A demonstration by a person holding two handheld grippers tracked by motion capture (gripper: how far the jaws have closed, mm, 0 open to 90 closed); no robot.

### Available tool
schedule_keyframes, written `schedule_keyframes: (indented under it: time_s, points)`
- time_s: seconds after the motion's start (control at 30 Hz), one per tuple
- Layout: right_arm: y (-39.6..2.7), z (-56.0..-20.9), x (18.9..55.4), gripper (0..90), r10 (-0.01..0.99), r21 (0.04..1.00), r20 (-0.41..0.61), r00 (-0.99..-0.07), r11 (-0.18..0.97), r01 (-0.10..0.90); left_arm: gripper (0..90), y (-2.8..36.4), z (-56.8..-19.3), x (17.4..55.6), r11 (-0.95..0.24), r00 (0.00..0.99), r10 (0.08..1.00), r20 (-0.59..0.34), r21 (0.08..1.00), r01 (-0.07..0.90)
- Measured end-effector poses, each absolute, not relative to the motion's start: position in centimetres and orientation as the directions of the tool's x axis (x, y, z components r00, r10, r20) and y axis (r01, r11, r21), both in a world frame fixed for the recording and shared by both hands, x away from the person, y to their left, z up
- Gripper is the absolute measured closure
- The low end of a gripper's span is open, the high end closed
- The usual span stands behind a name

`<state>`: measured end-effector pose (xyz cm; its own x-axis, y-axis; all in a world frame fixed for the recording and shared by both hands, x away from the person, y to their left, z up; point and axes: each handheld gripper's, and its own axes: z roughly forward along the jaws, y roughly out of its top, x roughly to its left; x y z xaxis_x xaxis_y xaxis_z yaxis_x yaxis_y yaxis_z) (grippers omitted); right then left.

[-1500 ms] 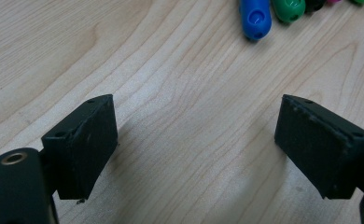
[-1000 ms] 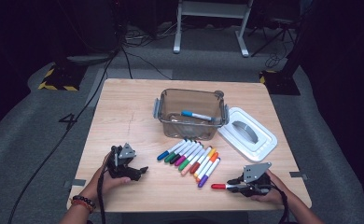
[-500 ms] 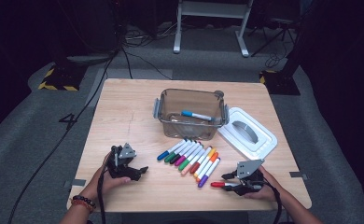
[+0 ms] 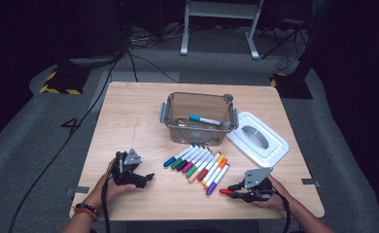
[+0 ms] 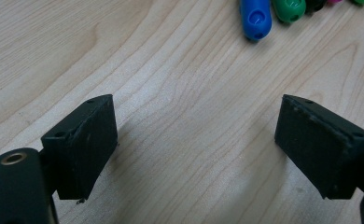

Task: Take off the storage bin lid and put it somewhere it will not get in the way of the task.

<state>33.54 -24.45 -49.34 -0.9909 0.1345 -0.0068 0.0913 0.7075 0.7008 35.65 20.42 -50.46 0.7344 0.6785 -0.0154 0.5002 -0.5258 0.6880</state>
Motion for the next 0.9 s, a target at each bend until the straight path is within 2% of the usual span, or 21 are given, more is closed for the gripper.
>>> schedule_keyframes:
  time_s: [0.17, 0.43, 0.9]
  points:
    - [-25.0, -49.2, 33.6, 75.0, 0.158, 0.703, -0.006, -0.987, 0.703, 0.108, 13.4, 20.4, -50.5, 35.6, -0.526, 0.734, 0.679, -0.016, 0.688, 0.500]
    - [-26.4, -47.8, 33.9, 75.1, 0.218, 0.762, -0.016, -0.976, 0.635, 0.129, 13.4, 20.4, -50.5, 35.6, -0.526, 0.734, 0.679, -0.016, 0.688, 0.500]
    - [-27.7, -42.9, 35.3, 75.2, 0.313, 0.822, -0.099, -0.944, 0.561, 0.100, 13.4, 20.4, -50.5, 35.6, -0.525, 0.734, 0.679, -0.016, 0.688, 0.501]
